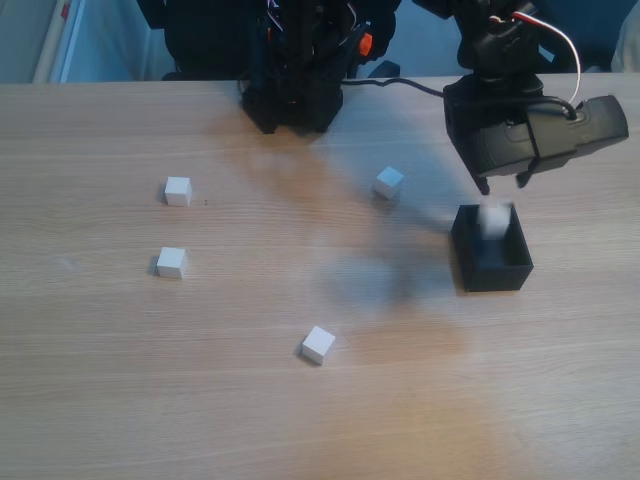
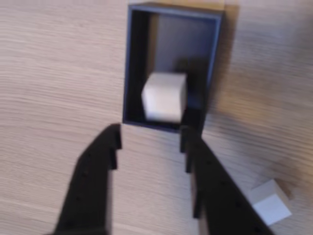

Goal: Pick blocks and place them in the box.

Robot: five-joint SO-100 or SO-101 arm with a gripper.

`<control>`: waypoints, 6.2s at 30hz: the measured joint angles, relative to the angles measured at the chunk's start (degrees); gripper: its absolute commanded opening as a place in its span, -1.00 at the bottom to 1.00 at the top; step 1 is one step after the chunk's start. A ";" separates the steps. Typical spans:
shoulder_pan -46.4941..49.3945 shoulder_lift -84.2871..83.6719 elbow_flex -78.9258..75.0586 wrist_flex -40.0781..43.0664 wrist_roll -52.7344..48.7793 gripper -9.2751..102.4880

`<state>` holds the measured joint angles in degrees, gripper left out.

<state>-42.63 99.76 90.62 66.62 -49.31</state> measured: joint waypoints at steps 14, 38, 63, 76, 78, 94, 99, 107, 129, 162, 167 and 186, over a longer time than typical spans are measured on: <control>4.57 7.03 8.79 3.25 -1.49 -0.77; -0.35 29.79 44.21 13.71 12.04 -0.47; 4.39 25.58 46.32 -0.79 34.19 -0.49; 3.69 22.59 46.32 -0.62 39.81 -0.59; 3.69 22.41 46.32 -0.53 39.90 -0.57; 0.26 19.51 46.32 -2.99 43.95 -0.57; -0.44 18.46 46.32 -4.31 44.65 -0.67; -0.35 18.11 46.32 -5.19 44.65 -0.83; 3.69 22.41 32.08 3.25 9.05 -0.83; 1.23 11.51 29.97 -39.38 -35.33 -0.56; 2.99 11.34 31.03 -39.64 -36.83 -0.52; 27.51 39.90 55.99 -28.39 -52.21 -0.68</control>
<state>-15.12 139.66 146.60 38.23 -101.51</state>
